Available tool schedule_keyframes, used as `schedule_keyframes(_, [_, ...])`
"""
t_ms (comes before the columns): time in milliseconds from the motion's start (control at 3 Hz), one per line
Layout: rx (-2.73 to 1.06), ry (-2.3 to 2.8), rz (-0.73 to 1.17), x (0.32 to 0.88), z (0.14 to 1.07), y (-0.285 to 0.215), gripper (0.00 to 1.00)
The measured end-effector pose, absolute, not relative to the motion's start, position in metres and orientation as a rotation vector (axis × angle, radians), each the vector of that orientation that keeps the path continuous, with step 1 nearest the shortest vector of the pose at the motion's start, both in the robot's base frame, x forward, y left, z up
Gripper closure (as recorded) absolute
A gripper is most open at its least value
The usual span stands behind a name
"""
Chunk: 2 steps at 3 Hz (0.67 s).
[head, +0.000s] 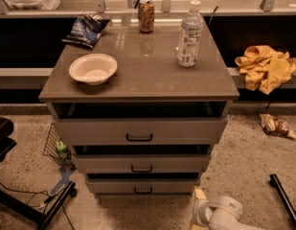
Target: Open bottom drawer
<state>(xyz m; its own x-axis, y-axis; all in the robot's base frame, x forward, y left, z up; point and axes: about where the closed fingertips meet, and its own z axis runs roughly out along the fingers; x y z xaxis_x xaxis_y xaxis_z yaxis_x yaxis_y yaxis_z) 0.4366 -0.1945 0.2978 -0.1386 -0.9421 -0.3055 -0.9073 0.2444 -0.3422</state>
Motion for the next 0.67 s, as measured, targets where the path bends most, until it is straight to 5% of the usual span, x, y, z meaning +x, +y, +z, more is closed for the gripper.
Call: schedule_keyframes(667, [-1.713,2.066,-0.121,0.4439,0.2908,-0.1840,0.00])
